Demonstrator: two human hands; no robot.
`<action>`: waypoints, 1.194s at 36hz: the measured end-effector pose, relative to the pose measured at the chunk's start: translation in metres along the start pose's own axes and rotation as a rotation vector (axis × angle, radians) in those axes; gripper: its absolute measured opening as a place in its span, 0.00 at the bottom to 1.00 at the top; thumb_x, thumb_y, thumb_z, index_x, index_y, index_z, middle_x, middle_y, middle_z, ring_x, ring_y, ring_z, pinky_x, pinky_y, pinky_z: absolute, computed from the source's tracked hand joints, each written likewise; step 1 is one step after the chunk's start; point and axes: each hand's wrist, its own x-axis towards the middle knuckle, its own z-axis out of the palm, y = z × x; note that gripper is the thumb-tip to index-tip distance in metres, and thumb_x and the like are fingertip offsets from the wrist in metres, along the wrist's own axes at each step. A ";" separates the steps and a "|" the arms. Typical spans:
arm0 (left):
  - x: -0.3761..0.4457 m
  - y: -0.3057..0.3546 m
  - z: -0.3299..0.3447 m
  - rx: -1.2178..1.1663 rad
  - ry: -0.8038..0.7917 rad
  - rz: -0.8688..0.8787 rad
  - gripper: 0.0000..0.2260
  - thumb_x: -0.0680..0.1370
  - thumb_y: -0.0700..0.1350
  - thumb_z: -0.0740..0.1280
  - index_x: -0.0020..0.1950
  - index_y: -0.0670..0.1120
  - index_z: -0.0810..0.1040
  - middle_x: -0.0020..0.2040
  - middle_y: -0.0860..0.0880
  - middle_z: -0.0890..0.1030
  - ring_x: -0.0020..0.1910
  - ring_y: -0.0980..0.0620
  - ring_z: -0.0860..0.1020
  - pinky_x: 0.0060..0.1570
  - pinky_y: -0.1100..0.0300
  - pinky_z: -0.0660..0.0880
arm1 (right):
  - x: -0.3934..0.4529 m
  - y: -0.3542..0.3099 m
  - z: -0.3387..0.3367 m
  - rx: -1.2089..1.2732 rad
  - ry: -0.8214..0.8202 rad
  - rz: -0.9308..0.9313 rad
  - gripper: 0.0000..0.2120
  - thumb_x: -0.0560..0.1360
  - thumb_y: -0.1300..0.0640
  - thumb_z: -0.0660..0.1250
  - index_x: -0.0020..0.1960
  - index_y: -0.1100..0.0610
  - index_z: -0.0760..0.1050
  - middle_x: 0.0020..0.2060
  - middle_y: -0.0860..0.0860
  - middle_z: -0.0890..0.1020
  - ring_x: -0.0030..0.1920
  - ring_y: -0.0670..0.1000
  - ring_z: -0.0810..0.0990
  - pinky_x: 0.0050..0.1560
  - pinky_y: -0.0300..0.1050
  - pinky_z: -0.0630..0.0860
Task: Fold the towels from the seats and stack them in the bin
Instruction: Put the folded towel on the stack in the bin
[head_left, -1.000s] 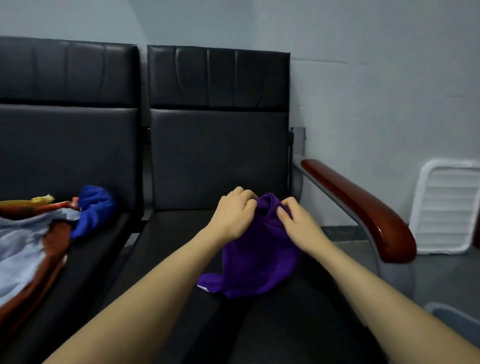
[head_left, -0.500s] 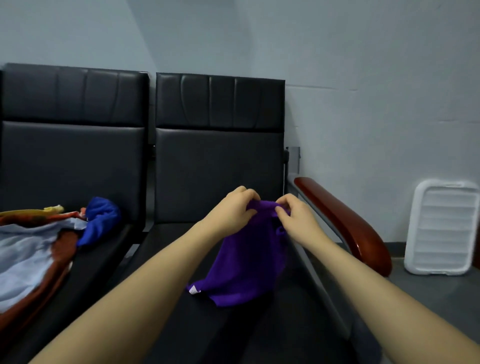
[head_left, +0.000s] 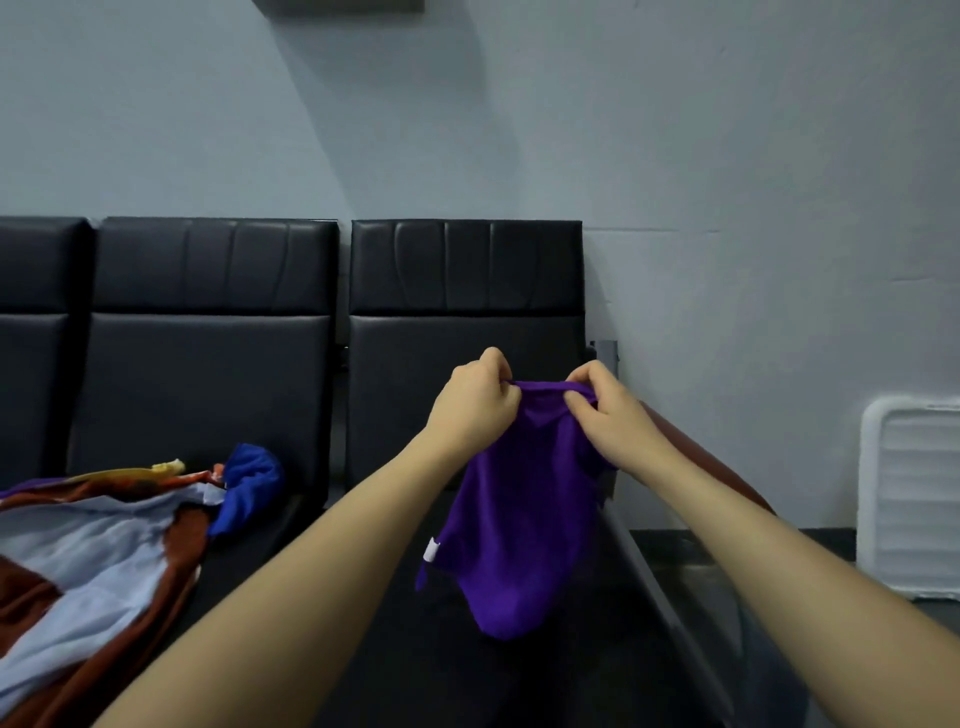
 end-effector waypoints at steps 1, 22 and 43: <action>0.000 0.002 0.000 -0.053 0.008 -0.007 0.04 0.77 0.43 0.61 0.50 0.44 0.72 0.46 0.46 0.79 0.41 0.49 0.78 0.39 0.55 0.77 | 0.000 -0.002 0.000 0.016 0.020 -0.010 0.04 0.81 0.56 0.59 0.52 0.55 0.70 0.42 0.48 0.76 0.42 0.46 0.76 0.38 0.36 0.70; -0.007 0.015 0.001 -0.066 0.026 0.043 0.12 0.81 0.44 0.60 0.48 0.40 0.81 0.41 0.45 0.81 0.40 0.47 0.79 0.37 0.59 0.73 | -0.011 -0.009 -0.018 -0.083 -0.018 0.032 0.03 0.76 0.56 0.62 0.44 0.51 0.75 0.38 0.48 0.80 0.42 0.51 0.79 0.48 0.58 0.79; -0.005 -0.021 0.001 0.081 -0.072 0.092 0.08 0.79 0.40 0.61 0.54 0.43 0.78 0.47 0.50 0.72 0.50 0.47 0.75 0.49 0.54 0.74 | -0.004 -0.007 0.000 -0.008 -0.038 -0.070 0.05 0.77 0.57 0.66 0.49 0.54 0.81 0.41 0.46 0.82 0.45 0.42 0.78 0.49 0.44 0.77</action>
